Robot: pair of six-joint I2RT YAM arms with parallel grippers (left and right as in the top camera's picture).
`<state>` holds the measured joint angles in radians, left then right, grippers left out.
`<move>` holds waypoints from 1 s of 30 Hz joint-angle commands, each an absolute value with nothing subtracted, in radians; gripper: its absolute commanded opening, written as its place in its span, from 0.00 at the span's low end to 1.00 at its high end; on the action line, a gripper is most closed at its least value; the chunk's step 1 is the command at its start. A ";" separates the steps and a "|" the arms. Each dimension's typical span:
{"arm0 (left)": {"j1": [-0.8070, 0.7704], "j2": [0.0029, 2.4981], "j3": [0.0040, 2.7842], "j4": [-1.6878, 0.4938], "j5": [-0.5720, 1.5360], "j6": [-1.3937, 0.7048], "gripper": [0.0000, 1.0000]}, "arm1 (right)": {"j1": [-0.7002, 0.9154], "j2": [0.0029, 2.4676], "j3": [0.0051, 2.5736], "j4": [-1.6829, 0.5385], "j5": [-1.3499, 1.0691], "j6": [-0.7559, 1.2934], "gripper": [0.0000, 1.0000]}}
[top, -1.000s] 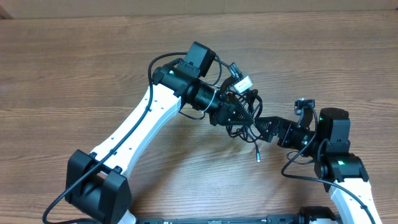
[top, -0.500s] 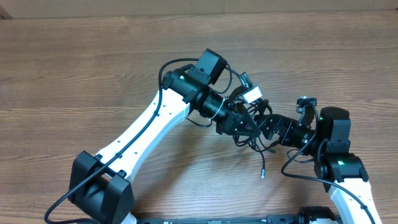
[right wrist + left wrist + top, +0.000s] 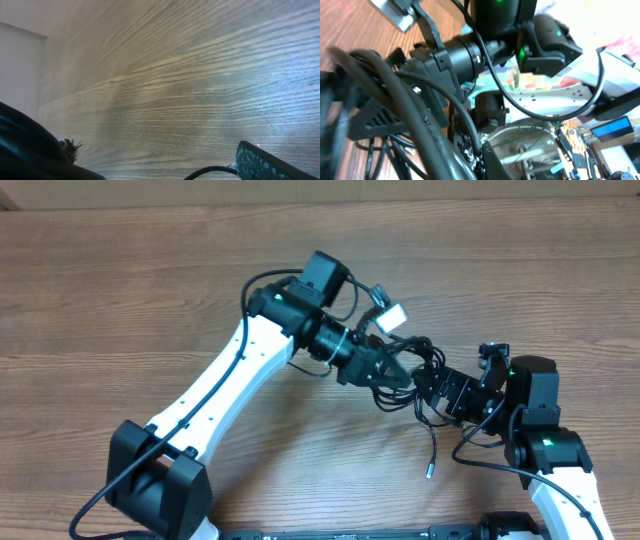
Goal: Untangle cables
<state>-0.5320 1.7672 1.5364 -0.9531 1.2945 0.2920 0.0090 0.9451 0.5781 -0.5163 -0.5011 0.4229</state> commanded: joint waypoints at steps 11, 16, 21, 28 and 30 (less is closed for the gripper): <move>-0.379 1.739 1.562 -0.941 1.538 0.319 0.04 | -0.001 0.952 0.583 -0.553 -0.368 0.441 1.00; -0.380 1.739 1.561 -0.941 1.537 0.319 0.04 | -0.001 0.952 0.583 -0.548 -0.391 0.441 1.00; -0.380 1.739 1.561 -0.941 1.519 0.319 0.04 | -0.001 0.951 0.583 -0.529 -0.447 0.430 1.00; -0.380 1.739 1.561 -0.942 1.478 0.318 0.04 | -0.001 0.951 0.583 -0.456 -0.605 0.384 0.71; -0.380 1.739 1.561 -0.942 1.478 0.318 0.04 | -0.001 0.951 0.583 -0.434 -0.638 0.384 0.56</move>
<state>-0.4095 1.7676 1.5364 -0.9463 1.3922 0.2920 0.0147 0.9409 0.5987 -0.4412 -0.6357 0.3954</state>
